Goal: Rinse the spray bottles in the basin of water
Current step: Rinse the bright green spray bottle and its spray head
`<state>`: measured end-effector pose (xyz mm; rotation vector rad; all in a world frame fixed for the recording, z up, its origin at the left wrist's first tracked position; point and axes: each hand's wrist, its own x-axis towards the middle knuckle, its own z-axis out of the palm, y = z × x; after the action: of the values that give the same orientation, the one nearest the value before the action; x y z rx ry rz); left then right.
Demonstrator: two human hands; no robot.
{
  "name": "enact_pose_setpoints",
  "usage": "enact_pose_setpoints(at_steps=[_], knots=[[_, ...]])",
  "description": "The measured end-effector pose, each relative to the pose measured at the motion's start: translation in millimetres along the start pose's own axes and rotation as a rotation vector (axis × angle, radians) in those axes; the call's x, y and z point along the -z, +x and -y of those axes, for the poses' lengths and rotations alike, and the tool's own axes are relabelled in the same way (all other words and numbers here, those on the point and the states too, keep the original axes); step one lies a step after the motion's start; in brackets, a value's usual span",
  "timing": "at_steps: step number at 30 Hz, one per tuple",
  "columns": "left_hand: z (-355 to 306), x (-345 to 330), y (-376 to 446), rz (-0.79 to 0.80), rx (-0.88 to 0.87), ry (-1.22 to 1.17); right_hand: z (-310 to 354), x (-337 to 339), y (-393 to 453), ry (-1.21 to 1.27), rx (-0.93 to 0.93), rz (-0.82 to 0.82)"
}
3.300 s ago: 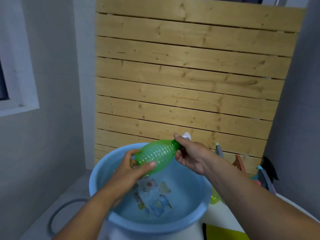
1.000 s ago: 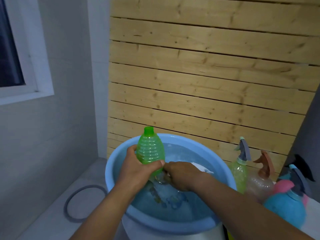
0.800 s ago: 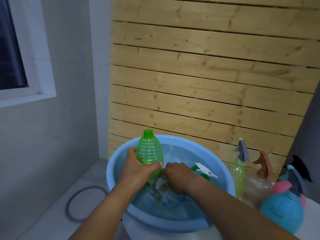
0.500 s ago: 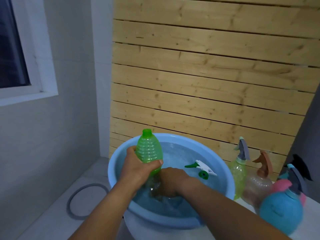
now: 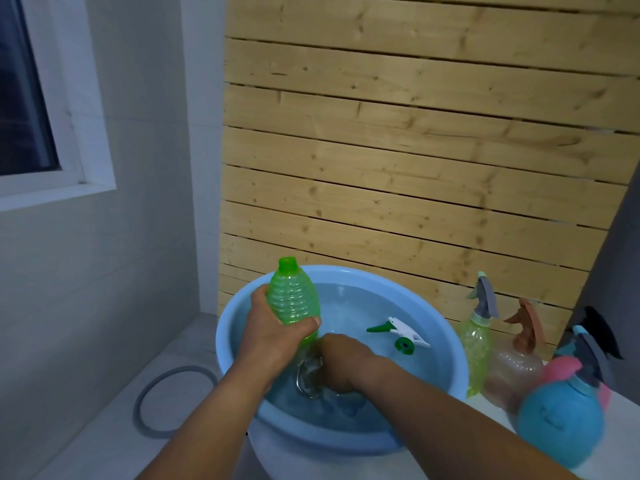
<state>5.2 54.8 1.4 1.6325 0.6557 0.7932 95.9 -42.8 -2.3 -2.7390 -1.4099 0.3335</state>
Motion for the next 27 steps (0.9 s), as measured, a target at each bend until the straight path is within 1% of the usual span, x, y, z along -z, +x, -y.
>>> enact_pose_setpoints(at_steps=[4, 7, 9, 12, 15, 17, 20, 23, 25, 27], knots=[[2.2, 0.0, 1.3, 0.007, -0.006, 0.035, 2.0, 0.2, -2.4, -0.081, 0.113, 0.145], [4.9, -0.4, 2.8, 0.009, -0.007, 0.041, 4.9, -3.2, -4.3, -0.136, 0.141, 0.239], [4.8, -1.2, 3.1, 0.014, 0.000, 0.044, 6.2, -2.8, -5.2, -0.151, 0.130, 0.244], [4.3, -2.4, 2.0, 0.018, 0.020, 0.037, 5.5, -1.8, -6.9, -0.261, 0.135, 0.233], [3.7, -3.1, 2.6, 0.007, 0.023, 0.014, -0.1, 4.4, -12.1, -0.246, 0.106, 0.209], [3.0, -2.8, 3.7, -0.012, 0.010, 0.015, -8.1, 9.9, -15.8, -0.140, 0.088, 0.174], [1.5, -1.3, 3.8, -0.033, -0.012, 0.003, -21.7, 18.6, -18.1, 0.141, 0.053, 0.137], [-1.6, 0.1, 0.5, -0.034, -0.014, 0.001, -31.6, 24.0, -17.4, 0.456, -0.087, 0.111], [-4.7, 0.4, -1.9, -0.021, -0.011, 0.018, -37.4, 22.9, -16.4, 0.590, -0.186, 0.076], [-8.6, 0.3, -4.1, -0.010, 0.001, 0.057, -42.9, 18.4, -16.9, 0.716, -0.271, -0.008]])
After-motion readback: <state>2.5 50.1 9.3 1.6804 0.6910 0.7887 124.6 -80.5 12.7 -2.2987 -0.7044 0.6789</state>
